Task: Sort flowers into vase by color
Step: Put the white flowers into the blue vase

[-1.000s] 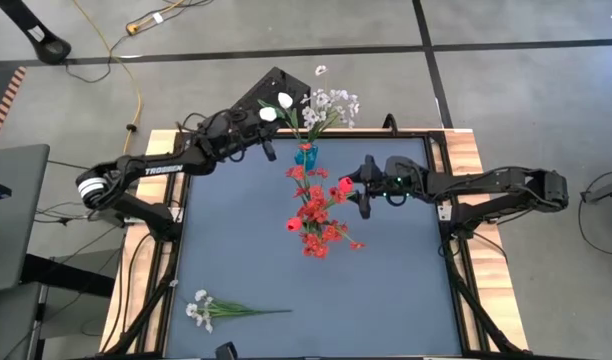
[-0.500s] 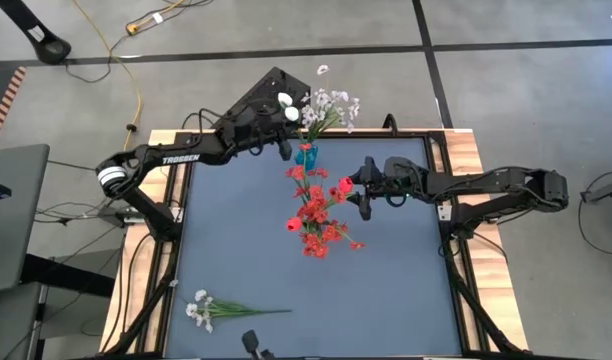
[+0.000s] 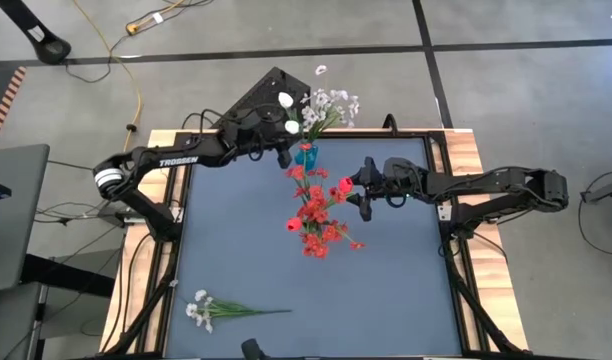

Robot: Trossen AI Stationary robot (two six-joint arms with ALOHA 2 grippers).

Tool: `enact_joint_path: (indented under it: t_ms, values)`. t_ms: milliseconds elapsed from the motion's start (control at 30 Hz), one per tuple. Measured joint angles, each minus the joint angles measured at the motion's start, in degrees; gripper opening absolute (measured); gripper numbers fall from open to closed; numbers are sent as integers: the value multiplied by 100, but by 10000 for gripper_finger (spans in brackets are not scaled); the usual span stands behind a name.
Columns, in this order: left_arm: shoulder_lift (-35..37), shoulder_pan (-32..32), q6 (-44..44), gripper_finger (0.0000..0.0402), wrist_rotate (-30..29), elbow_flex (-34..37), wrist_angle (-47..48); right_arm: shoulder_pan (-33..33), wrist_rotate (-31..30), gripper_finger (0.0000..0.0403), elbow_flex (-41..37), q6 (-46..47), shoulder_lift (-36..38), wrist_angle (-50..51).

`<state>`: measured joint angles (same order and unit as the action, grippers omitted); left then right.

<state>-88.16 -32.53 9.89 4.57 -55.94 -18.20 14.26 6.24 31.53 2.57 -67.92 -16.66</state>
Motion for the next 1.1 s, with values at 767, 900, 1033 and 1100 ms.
enact_joint_path:
  t_ms: [767, 900, 1033, 1100]
  values:
    - [2657, 45, 368, 178, -89, 2, 4495, -4, 130, 244, 0, 460, 727, 762]
    - [3102, 140, 131, 178, -73, 2, 5269, -60, 142, 244, 0, 733, 1197, 1313]
    - [3286, 483, -352, 178, 419, 2, 5778, -346, 144, 244, 0, 906, 1543, 1666]
    - [3282, 828, -650, 178, 709, 24, 5820, -561, 142, 244, 0, 963, 1662, 1782]
